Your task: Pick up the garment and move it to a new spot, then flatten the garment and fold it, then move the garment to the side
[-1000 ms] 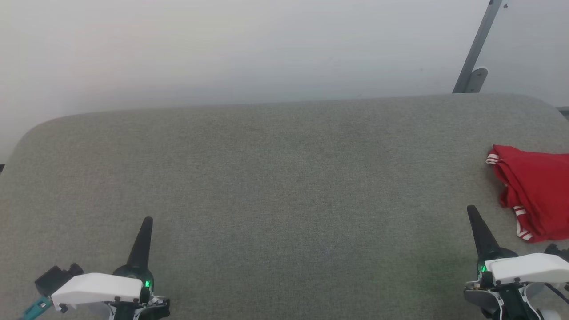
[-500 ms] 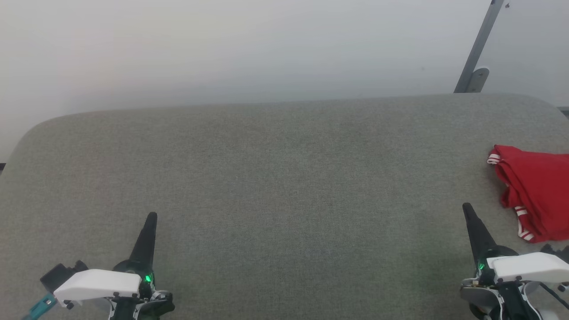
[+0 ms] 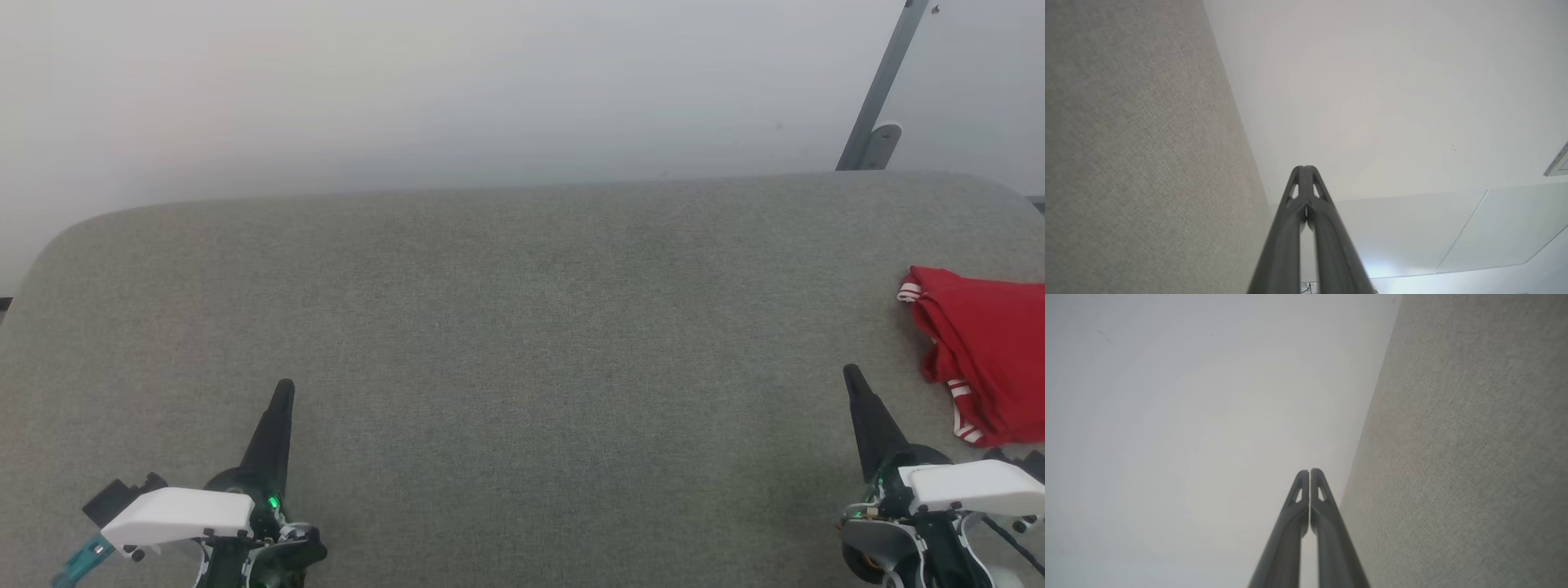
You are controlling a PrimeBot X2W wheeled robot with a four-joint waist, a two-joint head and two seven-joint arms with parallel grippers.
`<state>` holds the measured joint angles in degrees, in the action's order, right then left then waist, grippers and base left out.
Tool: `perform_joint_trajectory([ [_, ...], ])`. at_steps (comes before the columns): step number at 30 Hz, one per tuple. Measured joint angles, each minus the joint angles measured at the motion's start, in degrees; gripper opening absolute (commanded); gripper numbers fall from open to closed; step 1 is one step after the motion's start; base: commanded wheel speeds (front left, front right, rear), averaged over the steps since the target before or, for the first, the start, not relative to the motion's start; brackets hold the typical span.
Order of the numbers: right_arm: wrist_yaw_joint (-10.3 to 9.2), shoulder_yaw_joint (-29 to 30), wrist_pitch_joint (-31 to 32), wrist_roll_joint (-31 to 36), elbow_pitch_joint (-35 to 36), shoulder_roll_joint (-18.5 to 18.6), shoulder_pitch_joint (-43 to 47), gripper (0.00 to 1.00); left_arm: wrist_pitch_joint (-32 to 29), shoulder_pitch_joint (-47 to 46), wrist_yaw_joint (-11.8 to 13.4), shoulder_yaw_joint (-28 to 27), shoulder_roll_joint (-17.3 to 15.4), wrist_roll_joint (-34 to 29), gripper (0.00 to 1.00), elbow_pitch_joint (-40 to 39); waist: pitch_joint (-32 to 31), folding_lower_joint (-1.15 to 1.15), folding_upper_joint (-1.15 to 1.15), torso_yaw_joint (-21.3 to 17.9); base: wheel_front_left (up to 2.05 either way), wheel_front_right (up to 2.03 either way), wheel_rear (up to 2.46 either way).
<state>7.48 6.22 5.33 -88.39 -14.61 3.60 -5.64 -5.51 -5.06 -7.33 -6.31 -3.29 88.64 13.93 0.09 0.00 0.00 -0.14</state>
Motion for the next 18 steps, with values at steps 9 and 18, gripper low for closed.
perform_joint_trajectory([
  [9, 0.00, 0.21, 0.99, -2.99, 0.35, -0.46, -0.34, 0.00, -0.75, -0.82, 0.00, -0.12, 0.29, 2.92, 0.00, 0.12, 0.07, 0.00, 0.00, 0.11, 0.00, 0.00, 0.00],
  [18, 0.00, 0.31, 1.23, -3.90, 0.48, -0.70, -0.43, 0.00, -1.05, -0.90, 0.00, -0.16, 0.38, 3.66, 0.00, 0.15, 0.09, 0.00, 0.00, 0.14, 0.00, 0.00, 0.00],
])
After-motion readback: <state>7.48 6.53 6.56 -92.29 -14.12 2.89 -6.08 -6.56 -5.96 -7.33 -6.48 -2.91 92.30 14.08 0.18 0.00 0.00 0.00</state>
